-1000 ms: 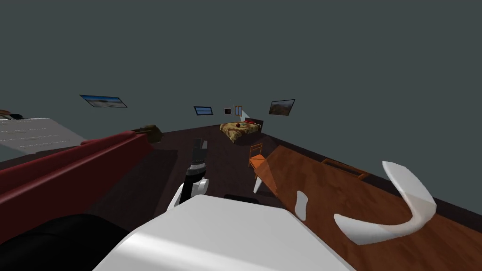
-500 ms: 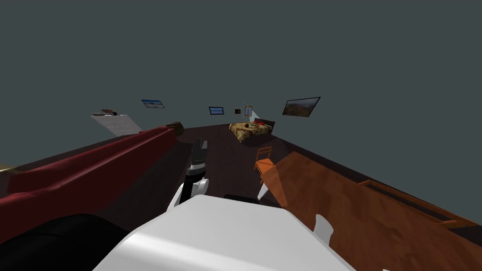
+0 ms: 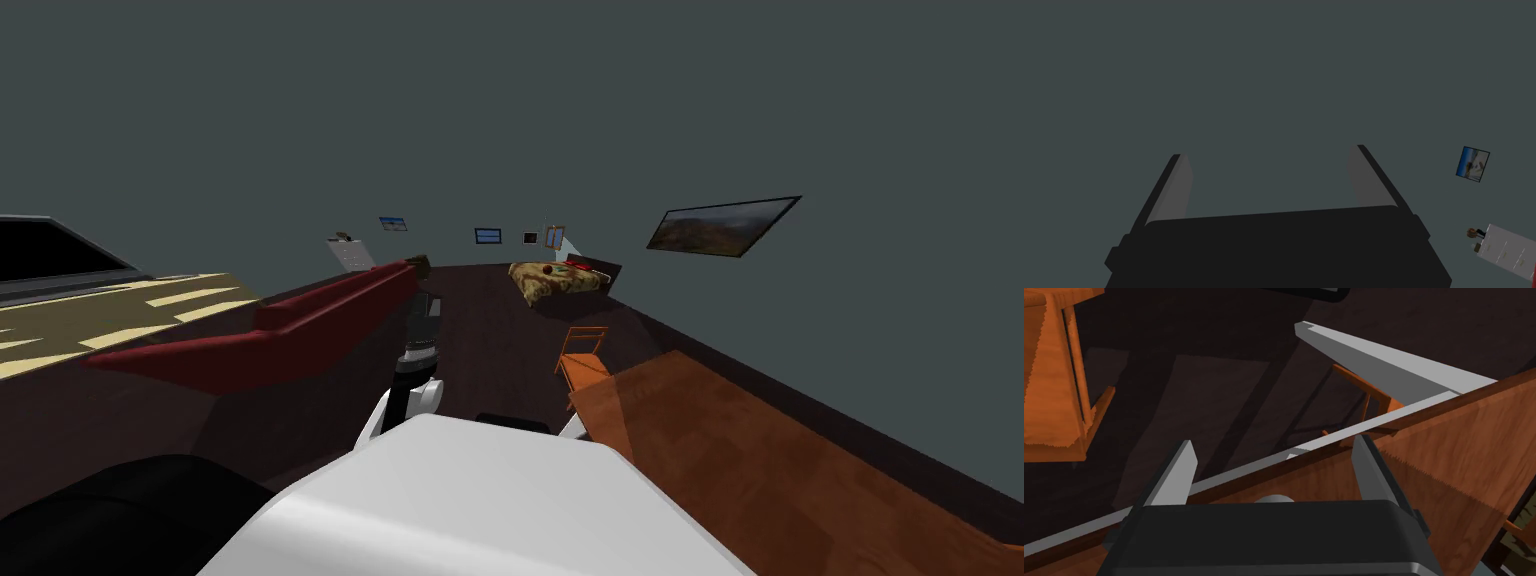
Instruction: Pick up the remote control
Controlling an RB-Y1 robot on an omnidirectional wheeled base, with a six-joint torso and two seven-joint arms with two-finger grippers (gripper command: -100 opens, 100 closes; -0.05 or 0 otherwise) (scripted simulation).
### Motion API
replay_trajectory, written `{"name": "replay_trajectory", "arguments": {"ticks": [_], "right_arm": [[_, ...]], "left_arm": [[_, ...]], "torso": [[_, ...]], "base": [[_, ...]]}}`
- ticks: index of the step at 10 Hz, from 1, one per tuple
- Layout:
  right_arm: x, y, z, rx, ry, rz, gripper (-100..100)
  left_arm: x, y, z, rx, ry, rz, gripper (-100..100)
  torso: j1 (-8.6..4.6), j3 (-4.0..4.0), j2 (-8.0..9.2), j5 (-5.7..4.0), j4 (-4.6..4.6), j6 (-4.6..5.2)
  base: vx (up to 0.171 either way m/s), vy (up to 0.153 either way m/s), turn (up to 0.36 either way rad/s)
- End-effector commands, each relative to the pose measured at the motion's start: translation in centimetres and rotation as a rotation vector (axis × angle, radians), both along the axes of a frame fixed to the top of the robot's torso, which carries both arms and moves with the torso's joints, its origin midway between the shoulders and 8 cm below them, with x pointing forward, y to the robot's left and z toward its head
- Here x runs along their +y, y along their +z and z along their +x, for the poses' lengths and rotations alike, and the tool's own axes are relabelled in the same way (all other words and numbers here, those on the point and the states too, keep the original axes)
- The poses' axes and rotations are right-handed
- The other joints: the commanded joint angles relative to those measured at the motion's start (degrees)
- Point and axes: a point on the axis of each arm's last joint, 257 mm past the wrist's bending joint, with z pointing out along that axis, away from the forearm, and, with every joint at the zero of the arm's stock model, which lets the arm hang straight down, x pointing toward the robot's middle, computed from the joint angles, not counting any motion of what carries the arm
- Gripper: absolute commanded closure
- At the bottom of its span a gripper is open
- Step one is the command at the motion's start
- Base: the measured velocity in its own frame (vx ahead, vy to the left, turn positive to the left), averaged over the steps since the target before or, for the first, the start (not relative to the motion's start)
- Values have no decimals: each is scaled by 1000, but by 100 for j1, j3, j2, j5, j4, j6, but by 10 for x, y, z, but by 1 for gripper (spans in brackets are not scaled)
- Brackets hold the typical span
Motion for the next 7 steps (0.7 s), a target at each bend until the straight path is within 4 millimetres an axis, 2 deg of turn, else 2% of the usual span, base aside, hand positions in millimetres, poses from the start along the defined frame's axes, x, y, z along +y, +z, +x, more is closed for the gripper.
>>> {"name": "replay_trajectory", "arguments": {"ticks": [1, 4, 5, 7], "right_arm": [[-21, -1, -33, 84, -9, -34, -100], [-55, 1, -77, 198, -25, -88, -100], [-55, 1, -77, 198, -25, -88, -100], [-71, 3, -97, 253, -37, -114, -100]], "left_arm": [[0, 0, 0, 0, 0, 0, 0], [0, 0, 0, 0, 0, 0, 0], [0, 0, 0, 0, 0, 0, 0], [0, 0, 0, 0, 0, 0, 0]], "torso": [[0, 0, 0, 0, 0, 0], [6, 0, 0, 1, 0, 7], [11, 0, -1, 1, 1, 5], [24, 4, 7, 4, 2, 8]], "base": [[47, -64, 516], [42, -61, 352], [33, -40, 119], [20, -35, 207]]}}
